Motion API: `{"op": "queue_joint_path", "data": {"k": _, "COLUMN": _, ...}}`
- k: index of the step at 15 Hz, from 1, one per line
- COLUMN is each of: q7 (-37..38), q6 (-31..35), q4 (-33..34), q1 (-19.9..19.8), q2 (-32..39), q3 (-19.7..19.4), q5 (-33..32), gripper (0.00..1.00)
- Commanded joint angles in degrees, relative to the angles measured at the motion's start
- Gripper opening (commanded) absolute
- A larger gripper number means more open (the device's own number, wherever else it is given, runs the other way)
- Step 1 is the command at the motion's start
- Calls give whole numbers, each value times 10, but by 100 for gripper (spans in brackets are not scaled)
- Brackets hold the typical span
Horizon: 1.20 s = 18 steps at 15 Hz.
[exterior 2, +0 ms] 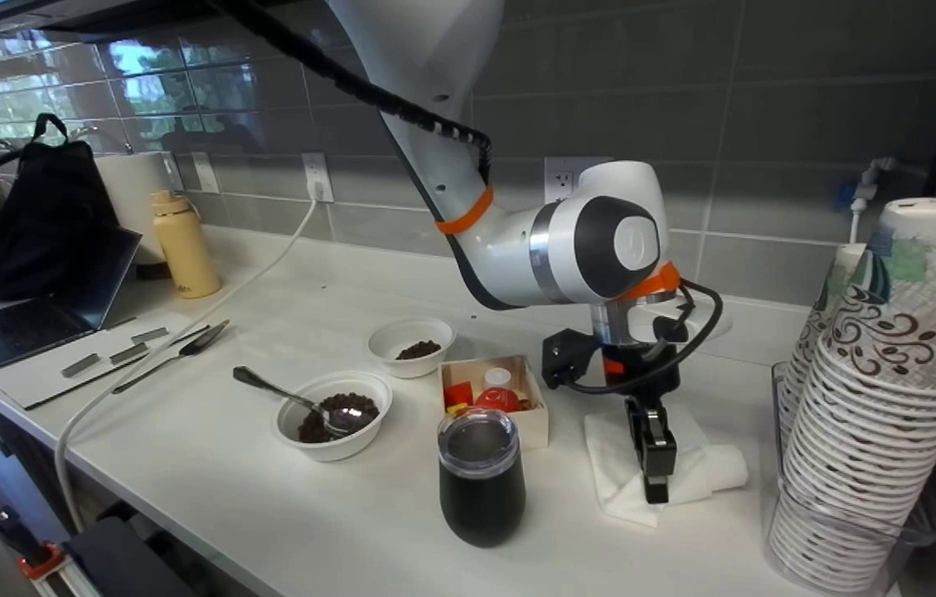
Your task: Use the tissue to wipe the counter
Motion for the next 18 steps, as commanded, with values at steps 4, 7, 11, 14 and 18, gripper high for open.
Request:
{"op": "queue_joint_path", "data": {"k": 4, "q7": -48, "q6": -3, "q4": -24, "q1": -4, "q2": -45, "q3": 89, "q5": 38, "gripper": 2}}
{"op": "queue_joint_path", "data": {"k": 7, "q7": -16, "q6": -21, "q4": -21, "q1": 13, "q2": -42, "q3": 85, "q5": 14, "gripper": 2}}
{"op": "queue_joint_path", "data": {"k": 11, "q7": 60, "q6": -22, "q4": -39, "q1": 33, "q2": -50, "q3": 38, "q5": -50, "gripper": 2}}
{"op": "queue_joint_path", "data": {"k": 14, "q7": 110, "q6": -28, "q4": -60, "q1": 30, "q2": -60, "q3": 5, "q5": -94, "gripper": 2}}
{"op": "queue_joint_path", "data": {"k": 18, "q7": 127, "q6": -48, "q4": -90, "q1": 9, "q2": -71, "q3": -12, "q5": -110, "gripper": 2}}
